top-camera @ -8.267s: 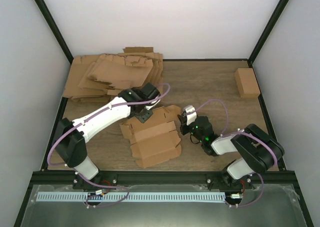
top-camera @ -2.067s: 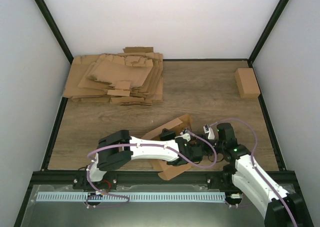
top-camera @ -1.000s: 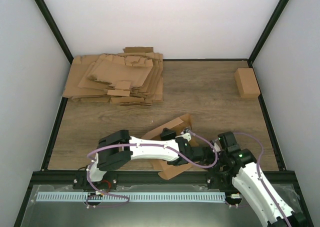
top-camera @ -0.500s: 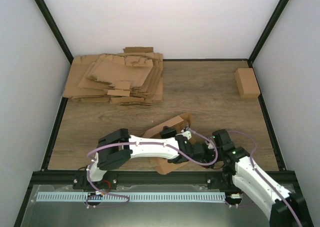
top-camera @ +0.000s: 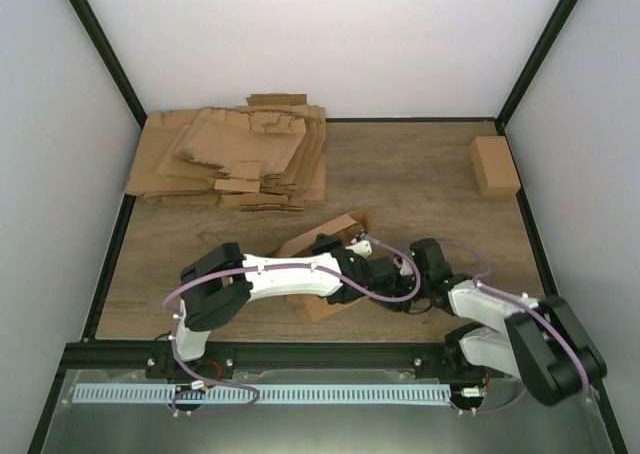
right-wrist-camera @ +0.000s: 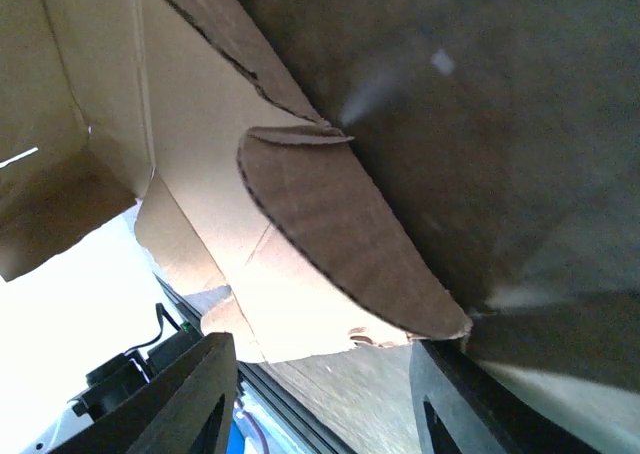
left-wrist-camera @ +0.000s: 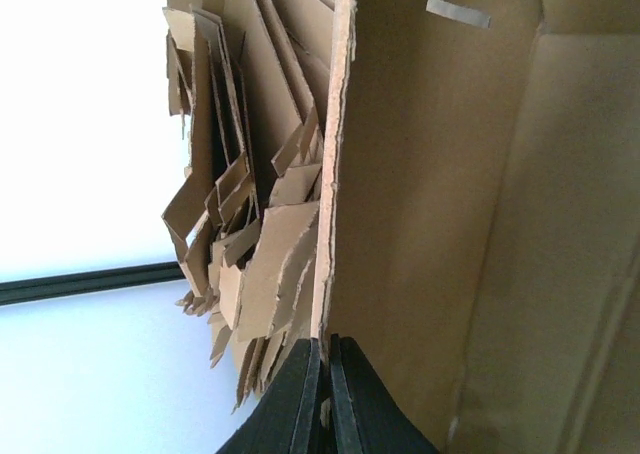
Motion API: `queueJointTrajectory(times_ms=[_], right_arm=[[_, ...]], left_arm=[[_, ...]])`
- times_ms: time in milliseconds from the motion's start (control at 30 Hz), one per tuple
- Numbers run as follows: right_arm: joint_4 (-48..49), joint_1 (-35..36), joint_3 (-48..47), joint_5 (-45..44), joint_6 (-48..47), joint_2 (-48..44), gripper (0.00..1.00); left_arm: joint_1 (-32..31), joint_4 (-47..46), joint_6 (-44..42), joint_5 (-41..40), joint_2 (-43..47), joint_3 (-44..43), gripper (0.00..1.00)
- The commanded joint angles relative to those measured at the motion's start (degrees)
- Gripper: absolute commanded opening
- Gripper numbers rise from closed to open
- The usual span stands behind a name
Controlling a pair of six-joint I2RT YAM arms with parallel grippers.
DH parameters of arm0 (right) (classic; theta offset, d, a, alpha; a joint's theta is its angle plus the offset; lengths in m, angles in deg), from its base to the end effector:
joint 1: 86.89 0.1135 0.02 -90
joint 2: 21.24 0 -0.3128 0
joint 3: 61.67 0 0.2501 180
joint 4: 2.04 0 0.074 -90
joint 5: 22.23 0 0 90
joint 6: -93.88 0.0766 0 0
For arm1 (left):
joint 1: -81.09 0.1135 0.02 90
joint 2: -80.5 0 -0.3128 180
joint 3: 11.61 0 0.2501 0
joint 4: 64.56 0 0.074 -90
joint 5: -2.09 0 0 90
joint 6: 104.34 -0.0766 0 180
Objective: Fold the paper box
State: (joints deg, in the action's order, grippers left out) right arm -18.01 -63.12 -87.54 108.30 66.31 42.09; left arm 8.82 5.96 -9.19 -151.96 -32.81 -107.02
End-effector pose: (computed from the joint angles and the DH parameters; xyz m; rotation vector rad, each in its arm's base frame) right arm 0.1235 0.1088 0.1347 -0.6004 -2.7365 -1.3776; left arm 0.1828 -0.3455 0.2164 1.2035 1.8486 1.0575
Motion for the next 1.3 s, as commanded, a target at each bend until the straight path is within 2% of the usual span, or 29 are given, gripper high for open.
queueJointTrajectory(times_ms=[0,133,367,533,700,1267], right_arm=[[10.17,0.31,-2.60,-2.58,-4.17,9.77,0.49],[16.21,0.23,-4.04,-2.45,-6.08,16.24,0.47],[16.91,-1.50,-7.12,-4.70,-11.69,20.72,0.47],[17.30,-2.60,-10.12,-3.08,-15.92,25.37,0.46],[15.77,-3.09,-12.07,-4.86,-18.35,26.44,0.46],[12.44,-4.25,-14.69,-8.45,-23.49,27.52,0.45]], left_arm=[[1.32,-5.27,-3.61,-0.51,1.38,0.37,0.04],[1.79,-6.74,-4.65,-1.26,0.42,0.95,0.04],[3.69,-10.38,-6.07,-1.26,0.02,2.88,0.04],[5.34,-13.99,-8.26,-0.63,0.01,3.65,0.04],[6.07,-16.19,-9.62,-0.29,-0.67,3.16,0.04],[4.95,-8.34,-7.53,1.41,1.45,-2.64,0.04]])
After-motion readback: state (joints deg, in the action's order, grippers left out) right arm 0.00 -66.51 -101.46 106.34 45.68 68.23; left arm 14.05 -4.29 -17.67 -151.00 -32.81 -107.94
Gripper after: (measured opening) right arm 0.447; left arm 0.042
